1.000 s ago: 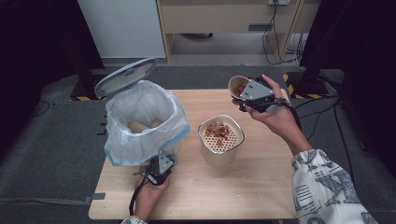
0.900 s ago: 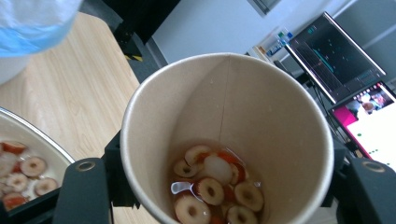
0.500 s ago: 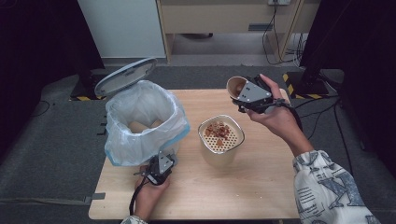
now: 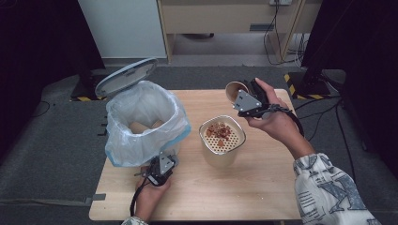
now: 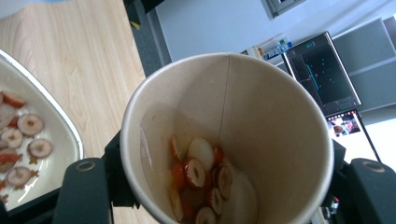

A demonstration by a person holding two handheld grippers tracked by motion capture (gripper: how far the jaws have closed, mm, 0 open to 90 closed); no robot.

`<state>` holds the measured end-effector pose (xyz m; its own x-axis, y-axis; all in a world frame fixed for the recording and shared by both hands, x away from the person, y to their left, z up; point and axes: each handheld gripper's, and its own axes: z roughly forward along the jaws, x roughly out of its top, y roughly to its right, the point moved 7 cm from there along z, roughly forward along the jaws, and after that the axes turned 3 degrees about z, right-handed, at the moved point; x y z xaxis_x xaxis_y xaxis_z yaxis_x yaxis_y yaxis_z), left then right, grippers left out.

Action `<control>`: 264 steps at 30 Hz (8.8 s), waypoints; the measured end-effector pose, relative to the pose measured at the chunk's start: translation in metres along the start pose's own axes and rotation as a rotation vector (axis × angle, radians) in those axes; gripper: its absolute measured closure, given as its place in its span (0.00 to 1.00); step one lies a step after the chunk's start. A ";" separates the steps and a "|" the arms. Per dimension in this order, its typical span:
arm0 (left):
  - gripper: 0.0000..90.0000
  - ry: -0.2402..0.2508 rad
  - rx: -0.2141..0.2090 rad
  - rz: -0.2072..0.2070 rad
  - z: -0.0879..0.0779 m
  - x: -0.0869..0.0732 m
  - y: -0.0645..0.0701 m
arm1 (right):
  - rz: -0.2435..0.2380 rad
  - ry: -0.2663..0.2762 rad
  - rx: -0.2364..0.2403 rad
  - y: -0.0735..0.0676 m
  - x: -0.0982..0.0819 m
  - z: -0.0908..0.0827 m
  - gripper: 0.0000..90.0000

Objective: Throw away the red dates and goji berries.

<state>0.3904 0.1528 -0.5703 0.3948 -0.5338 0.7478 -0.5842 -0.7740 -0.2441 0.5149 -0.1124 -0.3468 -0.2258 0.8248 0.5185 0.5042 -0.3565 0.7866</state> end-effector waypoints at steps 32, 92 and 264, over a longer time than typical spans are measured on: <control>0.96 -0.004 0.001 0.004 0.000 0.000 0.000 | -0.205 -0.026 -0.076 -0.009 0.002 -0.002 0.37; 0.96 -0.004 -0.002 0.000 0.000 0.000 0.000 | -0.570 -0.090 -0.199 -0.004 0.018 -0.014 0.38; 0.95 0.000 -0.005 -0.001 0.000 0.000 0.001 | -0.783 -0.057 -0.378 0.000 0.037 -0.024 0.39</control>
<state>0.3897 0.1520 -0.5705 0.3959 -0.5329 0.7479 -0.5875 -0.7729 -0.2398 0.4865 -0.0924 -0.3196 -0.3446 0.9107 -0.2276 -0.0912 0.2089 0.9737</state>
